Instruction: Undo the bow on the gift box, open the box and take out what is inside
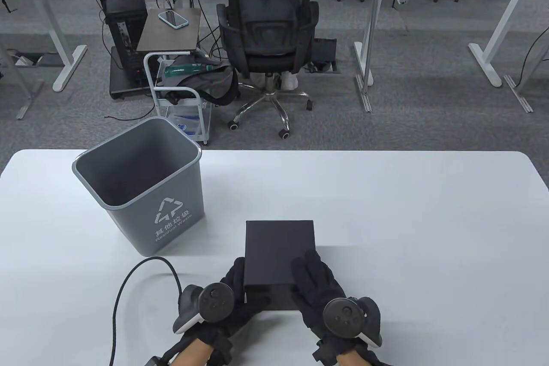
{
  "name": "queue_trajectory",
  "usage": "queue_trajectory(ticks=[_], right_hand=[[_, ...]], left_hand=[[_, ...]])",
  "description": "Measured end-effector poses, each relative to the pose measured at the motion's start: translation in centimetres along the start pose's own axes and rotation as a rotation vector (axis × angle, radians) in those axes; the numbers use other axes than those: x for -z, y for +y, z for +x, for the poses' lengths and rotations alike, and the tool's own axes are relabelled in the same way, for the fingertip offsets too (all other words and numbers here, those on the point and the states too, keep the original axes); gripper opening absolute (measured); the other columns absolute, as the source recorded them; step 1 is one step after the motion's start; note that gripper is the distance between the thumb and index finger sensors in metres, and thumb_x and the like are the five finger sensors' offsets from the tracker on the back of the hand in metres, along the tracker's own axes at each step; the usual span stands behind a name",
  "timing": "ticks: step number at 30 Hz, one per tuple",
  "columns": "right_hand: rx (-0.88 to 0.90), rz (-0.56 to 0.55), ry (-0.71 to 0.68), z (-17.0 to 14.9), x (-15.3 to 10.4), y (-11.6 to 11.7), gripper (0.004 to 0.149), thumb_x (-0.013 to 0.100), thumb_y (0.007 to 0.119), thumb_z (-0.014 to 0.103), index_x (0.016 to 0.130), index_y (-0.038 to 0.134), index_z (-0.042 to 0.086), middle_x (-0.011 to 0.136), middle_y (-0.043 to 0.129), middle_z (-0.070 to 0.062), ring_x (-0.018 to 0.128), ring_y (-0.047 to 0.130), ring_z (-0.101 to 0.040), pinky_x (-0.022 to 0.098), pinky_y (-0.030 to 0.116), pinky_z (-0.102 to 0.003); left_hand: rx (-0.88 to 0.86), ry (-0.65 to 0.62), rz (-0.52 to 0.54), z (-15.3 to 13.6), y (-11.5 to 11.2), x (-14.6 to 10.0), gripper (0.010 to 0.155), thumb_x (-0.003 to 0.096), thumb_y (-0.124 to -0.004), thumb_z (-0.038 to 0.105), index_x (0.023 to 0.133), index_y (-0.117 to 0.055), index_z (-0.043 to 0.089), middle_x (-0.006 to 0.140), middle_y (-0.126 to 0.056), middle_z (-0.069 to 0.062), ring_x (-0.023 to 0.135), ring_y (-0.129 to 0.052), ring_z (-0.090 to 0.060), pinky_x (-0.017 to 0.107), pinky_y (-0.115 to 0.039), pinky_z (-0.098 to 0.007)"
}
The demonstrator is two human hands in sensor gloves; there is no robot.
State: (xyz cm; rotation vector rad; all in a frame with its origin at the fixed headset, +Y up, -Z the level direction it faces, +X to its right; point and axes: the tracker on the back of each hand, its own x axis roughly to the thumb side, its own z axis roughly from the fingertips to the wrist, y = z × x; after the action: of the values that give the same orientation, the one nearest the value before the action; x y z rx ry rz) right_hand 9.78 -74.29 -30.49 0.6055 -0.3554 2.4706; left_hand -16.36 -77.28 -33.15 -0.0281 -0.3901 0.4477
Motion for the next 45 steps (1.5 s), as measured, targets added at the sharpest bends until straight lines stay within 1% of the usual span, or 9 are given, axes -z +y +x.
queue_trajectory(ticks=[8,18,26,31,35,38,39,42,45], right_hand=[[-0.016,-0.017,-0.019,0.3,0.2,0.3,0.073,0.056,0.086,0.029,0.116,0.046,0.021,0.118,0.033,-0.017,0.093,0.064,-0.058,0.069,0.062,-0.059],[0.011,-0.069,-0.042,0.2,0.2,0.0,0.072,0.056,0.088,0.029,0.116,0.05,0.021,0.118,0.038,-0.016,0.092,0.067,-0.057,0.068,0.065,-0.059],[0.048,-0.122,-0.052,0.3,0.1,-0.4,0.071,0.055,0.088,0.028,0.115,0.051,0.022,0.118,0.037,-0.015,0.092,0.066,-0.058,0.067,0.065,-0.059],[0.083,-0.203,-0.078,0.5,-0.1,-1.4,0.071,0.055,0.088,0.028,0.115,0.05,0.022,0.119,0.035,-0.014,0.092,0.065,-0.057,0.068,0.064,-0.058],[0.185,-0.307,-0.074,0.3,-0.8,-3.7,0.071,0.056,0.088,0.029,0.115,0.05,0.022,0.118,0.036,-0.014,0.092,0.066,-0.057,0.068,0.064,-0.058],[0.346,-0.424,0.004,-1.3,-1.9,-6.3,0.071,0.056,0.087,0.031,0.116,0.049,0.021,0.118,0.038,-0.017,0.09,0.069,-0.057,0.066,0.067,-0.057],[0.447,-0.454,0.095,-2.9,-2.4,-7.4,0.072,0.057,0.086,0.033,0.116,0.048,0.02,0.117,0.039,-0.019,0.089,0.072,-0.056,0.065,0.069,-0.057],[0.644,-0.499,0.261,-6.0,-3.4,-8.2,0.072,0.058,0.085,0.037,0.117,0.049,0.016,0.114,0.047,-0.024,0.082,0.08,-0.055,0.059,0.074,-0.056],[0.823,-0.533,0.463,-9.0,-4.3,-7.5,0.073,0.06,0.08,0.041,0.115,0.048,0.005,0.102,0.064,-0.033,0.067,0.093,-0.051,0.047,0.082,-0.051]], left_hand=[[0.013,0.009,0.021,-0.1,0.1,-0.1,0.103,0.0557,-0.063,0.071,0.115,-0.024,-0.004,0.117,-0.055,-0.033,0.091,-0.081,-0.051,0.063,-0.078,-0.056],[0.044,-0.005,0.093,0.1,0.7,-0.4,0.1,0.0564,-0.063,0.07,0.115,-0.026,-0.002,0.116,-0.056,-0.033,0.089,-0.083,-0.05,0.062,-0.079,-0.055],[-0.002,-0.024,0.142,0.3,1.1,-0.5,0.1,0.0569,-0.063,0.069,0.115,-0.023,-0.001,0.117,-0.054,-0.032,0.089,-0.083,-0.05,0.062,-0.079,-0.055],[-0.025,-0.039,0.194,0.5,1.6,-0.8,0.101,0.0569,-0.062,0.07,0.114,-0.021,-0.002,0.116,-0.053,-0.034,0.086,-0.086,-0.049,0.06,-0.082,-0.052],[-0.041,-0.046,0.206,0.4,1.6,-0.9,0.099,0.0575,-0.059,0.07,0.115,-0.021,-0.001,0.116,-0.053,-0.034,0.084,-0.087,-0.049,0.059,-0.083,-0.051],[-0.054,-0.051,0.214,0.2,1.6,-0.9,0.096,0.0577,-0.057,0.07,0.116,-0.02,0.003,0.116,-0.053,-0.034,0.082,-0.088,-0.049,0.058,-0.083,-0.05],[-0.065,-0.054,0.222,0.2,1.6,-0.9,0.096,0.0577,-0.056,0.07,0.116,-0.02,0.004,0.116,-0.053,-0.034,0.082,-0.089,-0.049,0.058,-0.084,-0.05],[-0.096,-0.054,0.229,0.1,1.6,-0.9,0.093,0.0579,-0.054,0.07,0.117,-0.02,0.006,0.116,-0.054,-0.034,0.079,-0.091,-0.049,0.056,-0.085,-0.049],[-0.124,-0.045,0.231,0.0,1.6,-0.9,0.091,0.0582,-0.053,0.069,0.117,-0.021,0.008,0.115,-0.056,-0.034,0.073,-0.095,-0.047,0.051,-0.088,-0.046]])
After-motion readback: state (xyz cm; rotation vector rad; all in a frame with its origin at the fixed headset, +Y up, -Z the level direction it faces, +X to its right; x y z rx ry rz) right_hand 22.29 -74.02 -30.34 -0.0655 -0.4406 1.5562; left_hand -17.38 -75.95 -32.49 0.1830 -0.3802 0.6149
